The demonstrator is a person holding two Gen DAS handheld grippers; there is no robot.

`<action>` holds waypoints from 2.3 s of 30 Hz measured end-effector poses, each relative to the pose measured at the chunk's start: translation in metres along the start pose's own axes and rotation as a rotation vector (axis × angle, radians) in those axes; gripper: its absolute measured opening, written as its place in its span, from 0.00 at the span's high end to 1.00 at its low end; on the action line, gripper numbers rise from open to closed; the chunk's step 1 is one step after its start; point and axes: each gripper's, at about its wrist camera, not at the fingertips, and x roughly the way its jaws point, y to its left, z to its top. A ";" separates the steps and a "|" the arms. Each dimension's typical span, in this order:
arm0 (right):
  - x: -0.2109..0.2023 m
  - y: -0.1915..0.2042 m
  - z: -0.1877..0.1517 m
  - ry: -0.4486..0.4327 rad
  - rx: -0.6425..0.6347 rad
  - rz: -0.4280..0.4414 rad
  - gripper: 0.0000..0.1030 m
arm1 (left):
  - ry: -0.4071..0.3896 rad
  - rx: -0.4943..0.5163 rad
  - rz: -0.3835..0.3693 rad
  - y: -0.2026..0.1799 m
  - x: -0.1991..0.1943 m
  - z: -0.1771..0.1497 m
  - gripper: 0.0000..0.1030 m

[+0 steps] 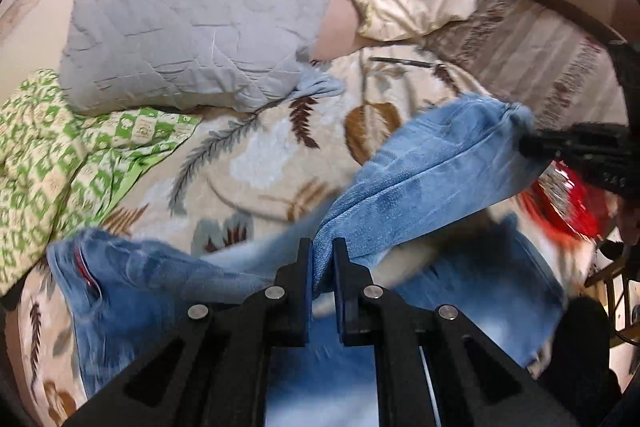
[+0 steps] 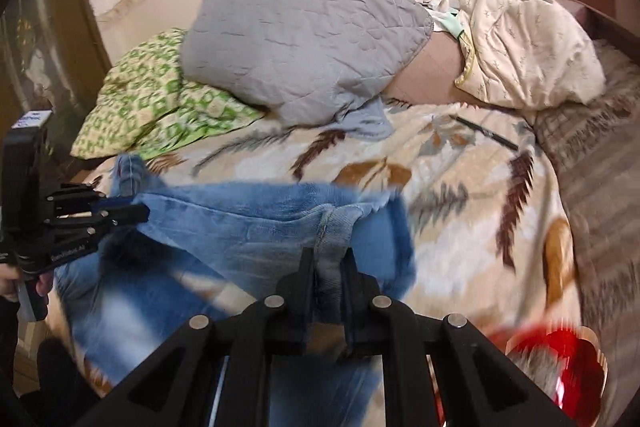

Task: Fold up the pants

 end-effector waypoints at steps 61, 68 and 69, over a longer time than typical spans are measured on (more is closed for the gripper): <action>0.046 0.308 -0.099 0.031 -0.415 0.168 0.10 | 0.166 -0.344 0.385 0.179 -0.130 -0.205 0.01; 0.077 0.324 -0.101 0.071 -0.488 0.145 0.10 | 0.161 -0.401 0.306 0.221 -0.066 -0.190 0.01; 0.081 0.326 -0.102 0.080 -0.494 0.135 0.10 | 0.158 -0.410 0.288 0.225 -0.062 -0.189 0.01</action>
